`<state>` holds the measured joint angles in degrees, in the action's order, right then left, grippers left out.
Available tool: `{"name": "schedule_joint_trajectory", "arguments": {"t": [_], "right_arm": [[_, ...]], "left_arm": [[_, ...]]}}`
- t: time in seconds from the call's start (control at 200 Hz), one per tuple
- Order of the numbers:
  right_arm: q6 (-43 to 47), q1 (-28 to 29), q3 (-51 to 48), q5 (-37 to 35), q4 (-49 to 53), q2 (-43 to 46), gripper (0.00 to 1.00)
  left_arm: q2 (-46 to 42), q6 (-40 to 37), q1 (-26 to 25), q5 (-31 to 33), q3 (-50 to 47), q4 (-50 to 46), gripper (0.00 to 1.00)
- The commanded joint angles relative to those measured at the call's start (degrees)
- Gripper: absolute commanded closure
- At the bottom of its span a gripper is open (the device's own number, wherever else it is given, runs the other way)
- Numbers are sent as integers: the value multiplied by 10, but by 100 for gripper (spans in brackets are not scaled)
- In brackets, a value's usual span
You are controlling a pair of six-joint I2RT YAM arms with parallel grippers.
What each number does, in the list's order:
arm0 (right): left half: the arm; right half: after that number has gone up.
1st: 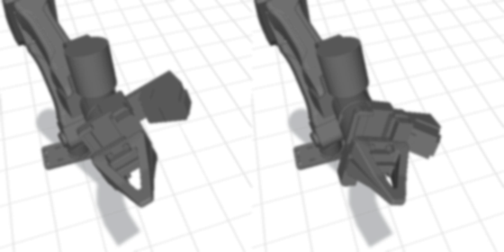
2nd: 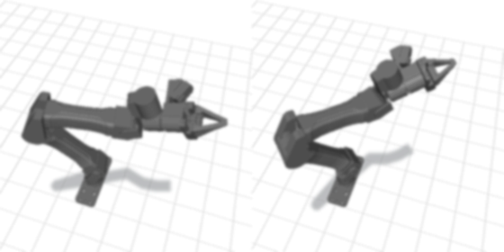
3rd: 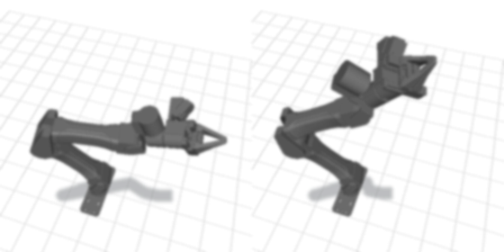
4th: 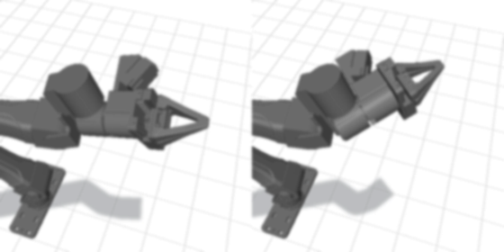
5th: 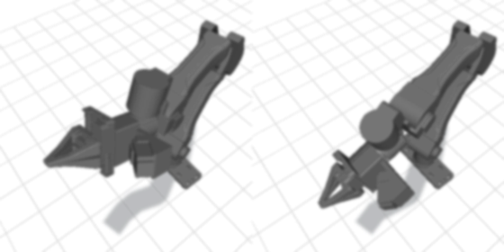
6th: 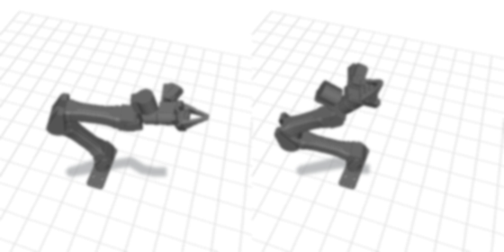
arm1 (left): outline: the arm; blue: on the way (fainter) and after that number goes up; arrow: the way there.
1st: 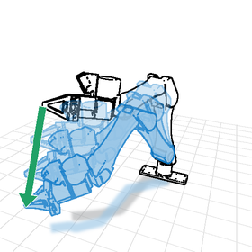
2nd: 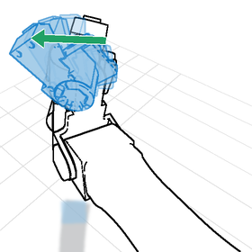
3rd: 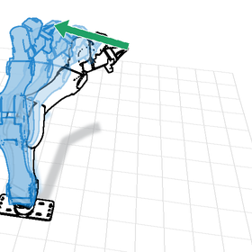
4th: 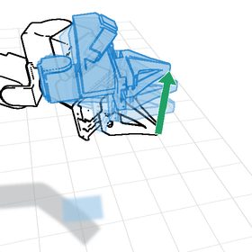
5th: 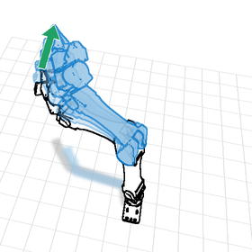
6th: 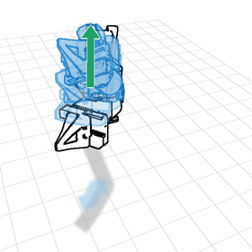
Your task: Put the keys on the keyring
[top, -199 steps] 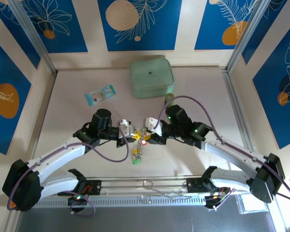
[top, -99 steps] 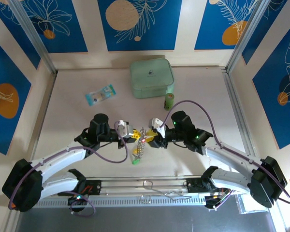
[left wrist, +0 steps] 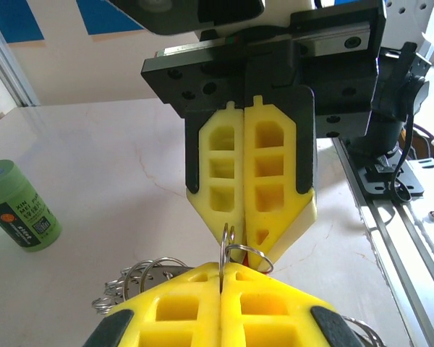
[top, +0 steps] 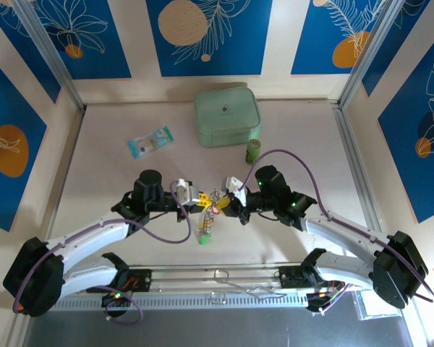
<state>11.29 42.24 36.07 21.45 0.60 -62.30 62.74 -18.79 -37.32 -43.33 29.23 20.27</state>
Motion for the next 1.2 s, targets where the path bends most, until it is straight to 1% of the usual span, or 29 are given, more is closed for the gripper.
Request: {"name": "schedule_joint_trajectory", "arguments": {"t": [0.0,0.105,0.22,0.335,0.37,0.435,0.53,0.65,0.915,1.02,1.1,1.135,1.17,1.195], "right_arm": [[5,0,3,20,5,-15,100],[8,0,6,18,15,-22,100],[11,1,5,11,18,-10,100],[10,0,4,-1,21,11,82],[11,0,1,-3,16,19,78],[10,0,-4,-1,6,29,75],[6,0,-5,4,-11,33,74],[0,2,-3,12,-32,24,76],[-3,7,2,17,-50,5,88],[-3,10,6,20,-51,-1,90],[6,11,11,22,-43,-1,100],[12,11,15,21,-32,0,100],[23,11,22,16,-15,1,100],[33,11,28,12,1,2,100]], "left_arm": [[-2,14,-5,-29,-2,49,100],[-3,11,-4,-33,-2,49,100],[-5,7,-5,-38,-2,44,100],[-3,-3,-5,-38,-1,33,100],[-3,-3,-5,-38,-1,34,100],[-3,-2,-5,-40,-1,35,100],[-2,-1,-5,-41,-1,36,100],[0,1,-5,-43,-1,40,100],[1,6,-5,-47,-1,43,100],[3,10,-5,-49,-1,48,100],[4,13,-5,-47,2,43,100],[4,10,-5,-42,5,31,100],[5,2,-4,-35,11,10,87],[4,-7,-5,-29,16,-7,81]]}}
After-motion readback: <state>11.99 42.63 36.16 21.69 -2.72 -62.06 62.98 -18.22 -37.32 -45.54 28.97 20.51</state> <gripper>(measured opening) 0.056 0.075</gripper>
